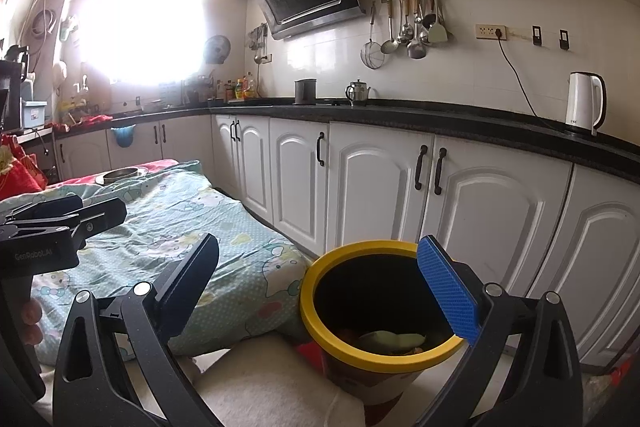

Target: Collect trash

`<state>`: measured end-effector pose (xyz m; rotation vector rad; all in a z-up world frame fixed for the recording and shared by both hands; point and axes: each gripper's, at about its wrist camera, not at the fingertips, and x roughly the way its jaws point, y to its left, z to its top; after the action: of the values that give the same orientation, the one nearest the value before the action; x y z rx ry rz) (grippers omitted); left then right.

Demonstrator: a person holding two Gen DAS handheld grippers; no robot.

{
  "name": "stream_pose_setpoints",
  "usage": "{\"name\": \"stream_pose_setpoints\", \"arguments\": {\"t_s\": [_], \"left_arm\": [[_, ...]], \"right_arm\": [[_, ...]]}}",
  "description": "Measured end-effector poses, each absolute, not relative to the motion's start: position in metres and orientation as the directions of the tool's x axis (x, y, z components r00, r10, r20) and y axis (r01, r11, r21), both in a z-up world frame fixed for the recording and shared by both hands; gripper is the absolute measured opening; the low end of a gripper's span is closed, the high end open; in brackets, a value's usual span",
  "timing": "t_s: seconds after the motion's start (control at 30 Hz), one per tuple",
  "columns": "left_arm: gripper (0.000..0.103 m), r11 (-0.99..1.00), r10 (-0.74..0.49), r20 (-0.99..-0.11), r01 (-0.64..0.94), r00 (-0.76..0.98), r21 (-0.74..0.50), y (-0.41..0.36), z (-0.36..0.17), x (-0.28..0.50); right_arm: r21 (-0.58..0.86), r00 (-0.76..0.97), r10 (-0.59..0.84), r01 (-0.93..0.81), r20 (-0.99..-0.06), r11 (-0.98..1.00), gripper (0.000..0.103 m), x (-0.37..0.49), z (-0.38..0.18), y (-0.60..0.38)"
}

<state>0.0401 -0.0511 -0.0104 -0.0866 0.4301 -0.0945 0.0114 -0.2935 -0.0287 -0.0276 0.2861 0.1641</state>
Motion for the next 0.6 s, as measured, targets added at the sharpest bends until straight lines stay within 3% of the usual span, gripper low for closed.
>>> {"name": "stream_pose_setpoints", "arguments": {"t_s": [0.6], "left_arm": [[0.092, 0.992, -0.112, -0.408, 0.075, 0.906, -0.106, -0.0503, -0.0092, 0.0396]], "right_arm": [[-0.004, 0.949, 0.157, -0.164, -0.274, 0.986, 0.097, 0.0084, -0.0258, -0.2966]]}}
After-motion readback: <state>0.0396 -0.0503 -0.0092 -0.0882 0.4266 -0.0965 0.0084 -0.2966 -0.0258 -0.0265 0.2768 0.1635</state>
